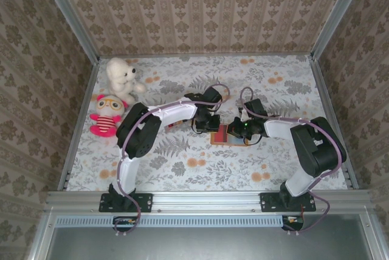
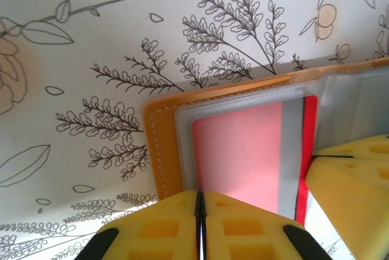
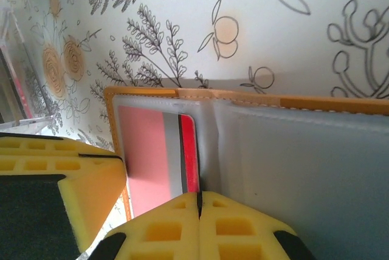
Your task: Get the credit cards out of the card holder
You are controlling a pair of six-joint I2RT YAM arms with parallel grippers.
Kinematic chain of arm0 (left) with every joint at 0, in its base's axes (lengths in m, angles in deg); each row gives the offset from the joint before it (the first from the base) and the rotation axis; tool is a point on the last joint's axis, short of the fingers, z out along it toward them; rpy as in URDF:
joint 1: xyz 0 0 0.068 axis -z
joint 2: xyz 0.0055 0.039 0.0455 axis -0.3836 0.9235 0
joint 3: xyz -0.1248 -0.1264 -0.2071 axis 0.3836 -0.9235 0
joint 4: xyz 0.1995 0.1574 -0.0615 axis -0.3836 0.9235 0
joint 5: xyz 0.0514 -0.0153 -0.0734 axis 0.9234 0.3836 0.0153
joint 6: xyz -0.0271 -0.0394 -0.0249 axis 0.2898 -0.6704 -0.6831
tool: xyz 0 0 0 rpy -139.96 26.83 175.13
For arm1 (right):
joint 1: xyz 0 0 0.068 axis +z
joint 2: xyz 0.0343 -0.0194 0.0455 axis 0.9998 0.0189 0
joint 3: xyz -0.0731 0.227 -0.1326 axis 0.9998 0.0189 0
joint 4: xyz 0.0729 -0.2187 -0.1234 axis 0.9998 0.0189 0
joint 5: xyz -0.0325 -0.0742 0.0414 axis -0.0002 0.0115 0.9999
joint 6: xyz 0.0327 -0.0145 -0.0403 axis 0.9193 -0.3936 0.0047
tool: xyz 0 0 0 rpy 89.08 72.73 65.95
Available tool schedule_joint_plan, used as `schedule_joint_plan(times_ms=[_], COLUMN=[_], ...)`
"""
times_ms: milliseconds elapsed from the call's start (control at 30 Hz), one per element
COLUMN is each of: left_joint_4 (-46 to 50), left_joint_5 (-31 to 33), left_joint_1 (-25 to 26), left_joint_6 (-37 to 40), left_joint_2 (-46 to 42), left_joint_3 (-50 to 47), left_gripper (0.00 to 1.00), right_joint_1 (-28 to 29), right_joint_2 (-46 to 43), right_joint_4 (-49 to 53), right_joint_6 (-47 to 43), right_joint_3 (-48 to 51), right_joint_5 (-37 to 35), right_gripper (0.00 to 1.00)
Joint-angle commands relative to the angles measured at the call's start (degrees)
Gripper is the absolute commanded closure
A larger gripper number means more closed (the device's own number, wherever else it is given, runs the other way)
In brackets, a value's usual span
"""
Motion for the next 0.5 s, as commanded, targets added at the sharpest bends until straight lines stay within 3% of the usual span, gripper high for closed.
schedule_joint_plan(times_ms=[0,467], left_joint_4=[1.80,0.71], left_joint_5=[1.14,-1.58], left_joint_1=[-0.49,-0.78], left_joint_6=[1.42,0.76], left_joint_2=[-2.56,-0.70], left_joint_3=[0.45,-2.14], left_gripper=[0.88,0.89], right_joint_1=[0.39,0.37], right_joint_2=[0.05,-5.04], right_joint_4=[-1.86,4.44], right_joint_6=[1.31,-1.14], right_joint_3=[1.11,0.41], right_joint_5=[1.42,-3.32], right_gripper=[1.00,1.00])
